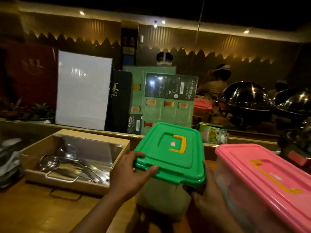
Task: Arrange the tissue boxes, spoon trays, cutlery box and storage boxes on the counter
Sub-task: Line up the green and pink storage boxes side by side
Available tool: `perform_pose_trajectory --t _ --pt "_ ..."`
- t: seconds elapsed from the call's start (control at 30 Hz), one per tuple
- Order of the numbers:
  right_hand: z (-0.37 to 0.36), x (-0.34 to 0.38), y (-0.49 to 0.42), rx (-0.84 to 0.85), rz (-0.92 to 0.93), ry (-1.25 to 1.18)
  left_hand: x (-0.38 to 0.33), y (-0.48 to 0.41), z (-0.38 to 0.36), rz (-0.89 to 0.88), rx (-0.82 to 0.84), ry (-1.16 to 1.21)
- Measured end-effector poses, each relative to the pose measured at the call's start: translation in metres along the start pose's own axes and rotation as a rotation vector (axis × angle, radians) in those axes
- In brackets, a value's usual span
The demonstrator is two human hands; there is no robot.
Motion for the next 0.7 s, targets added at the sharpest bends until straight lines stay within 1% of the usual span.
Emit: perform_pose_trajectory --t 0.07,0.17,0.27,0.57,0.7 --pt "0.011 -0.002 -0.004 0.034 0.044 -0.035 -0.005 0.009 -0.005 -0.038 -0.021 -0.059" --pt "0.021 -0.009 -0.010 0.037 0.071 0.001 -0.014 0.020 -0.013 -0.055 -0.012 -0.087" --pt "0.023 -0.010 -0.011 0.038 0.051 -0.011 -0.019 0.026 -0.016 -0.075 -0.020 -0.113" --pt "0.017 -0.001 -0.004 0.047 0.023 0.004 -0.023 0.031 -0.006 -0.045 0.017 -0.085" --pt "0.010 0.004 -0.003 0.077 0.001 0.004 -0.025 0.033 0.003 -0.029 0.023 -0.085"
Point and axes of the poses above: each hand's wrist, its own y-axis away from the middle knuckle, its own z-axis out of the back of the hand, x = y × z, the point moved 1 cm from there along -y, towards the middle knuckle, and after that the axes turned 12 degrees about y, right-handed, at the moved point
